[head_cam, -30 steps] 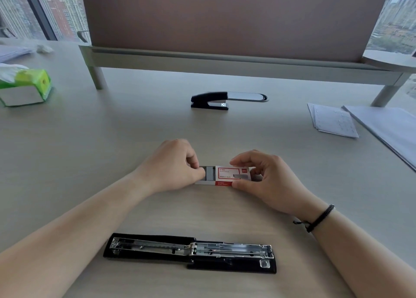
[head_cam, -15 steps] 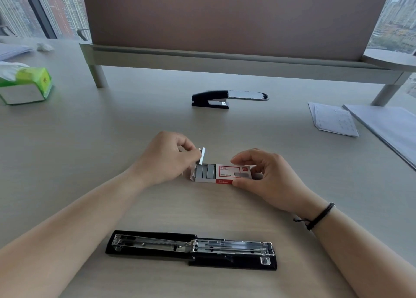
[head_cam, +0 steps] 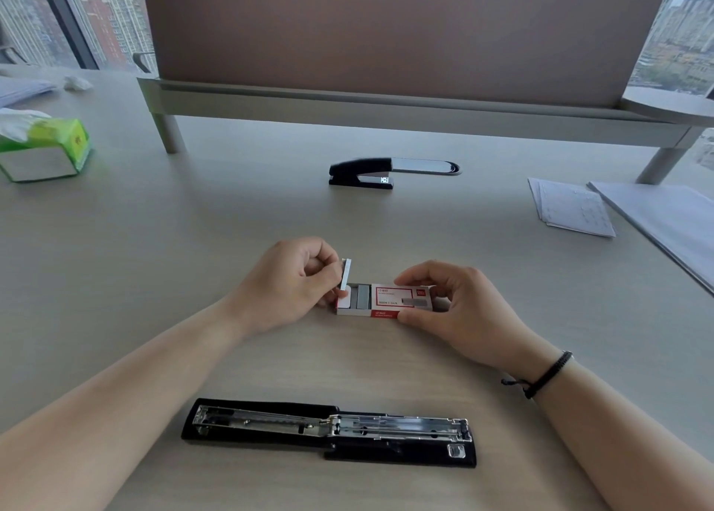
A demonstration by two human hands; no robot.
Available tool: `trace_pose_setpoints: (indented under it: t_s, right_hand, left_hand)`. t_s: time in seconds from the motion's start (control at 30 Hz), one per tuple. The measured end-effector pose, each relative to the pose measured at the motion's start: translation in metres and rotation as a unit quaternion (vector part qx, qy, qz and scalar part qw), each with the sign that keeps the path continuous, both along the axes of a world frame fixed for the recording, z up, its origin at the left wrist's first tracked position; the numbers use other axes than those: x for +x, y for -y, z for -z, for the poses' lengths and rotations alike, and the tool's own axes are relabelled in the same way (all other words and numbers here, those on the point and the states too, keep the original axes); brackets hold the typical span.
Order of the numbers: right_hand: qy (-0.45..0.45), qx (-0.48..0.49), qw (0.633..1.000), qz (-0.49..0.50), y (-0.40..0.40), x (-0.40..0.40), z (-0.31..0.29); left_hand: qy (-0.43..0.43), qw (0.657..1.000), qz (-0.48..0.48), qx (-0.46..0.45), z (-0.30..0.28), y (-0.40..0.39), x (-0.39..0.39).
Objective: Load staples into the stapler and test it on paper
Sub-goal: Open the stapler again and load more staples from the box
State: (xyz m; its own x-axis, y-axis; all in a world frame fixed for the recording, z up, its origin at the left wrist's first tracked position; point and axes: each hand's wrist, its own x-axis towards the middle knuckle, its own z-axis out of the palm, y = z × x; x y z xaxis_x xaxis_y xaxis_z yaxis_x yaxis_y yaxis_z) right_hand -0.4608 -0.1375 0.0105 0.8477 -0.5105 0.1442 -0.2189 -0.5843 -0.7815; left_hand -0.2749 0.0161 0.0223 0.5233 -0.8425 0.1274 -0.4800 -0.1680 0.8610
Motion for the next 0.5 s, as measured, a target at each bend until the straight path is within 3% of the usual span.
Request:
trace_pose_setpoints:
  t_s: [0.5]
  right_hand:
    - [-0.004,-0.041,0.999,0.011,-0.014,0.015,0.003]
  left_hand:
    - [-0.027,0.998,0.054,-0.028,0.01,0.008,0.001]
